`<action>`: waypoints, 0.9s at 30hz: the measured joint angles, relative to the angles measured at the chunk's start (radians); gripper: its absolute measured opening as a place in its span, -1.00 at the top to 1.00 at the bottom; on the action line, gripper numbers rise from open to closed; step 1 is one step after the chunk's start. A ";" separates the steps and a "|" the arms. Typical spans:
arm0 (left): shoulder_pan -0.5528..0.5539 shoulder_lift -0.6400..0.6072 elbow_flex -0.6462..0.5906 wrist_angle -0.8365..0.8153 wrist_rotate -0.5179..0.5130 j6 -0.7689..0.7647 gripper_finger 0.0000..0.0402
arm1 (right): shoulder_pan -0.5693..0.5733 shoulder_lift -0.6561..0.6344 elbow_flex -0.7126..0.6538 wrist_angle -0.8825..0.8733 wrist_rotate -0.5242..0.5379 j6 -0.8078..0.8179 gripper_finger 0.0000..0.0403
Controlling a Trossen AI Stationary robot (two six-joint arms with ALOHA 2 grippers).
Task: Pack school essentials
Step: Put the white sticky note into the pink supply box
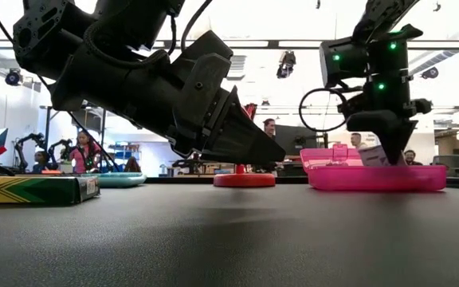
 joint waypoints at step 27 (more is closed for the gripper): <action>0.000 0.000 0.000 0.000 0.000 0.000 -0.01 | -0.001 0.000 0.000 0.030 -0.045 -0.058 0.75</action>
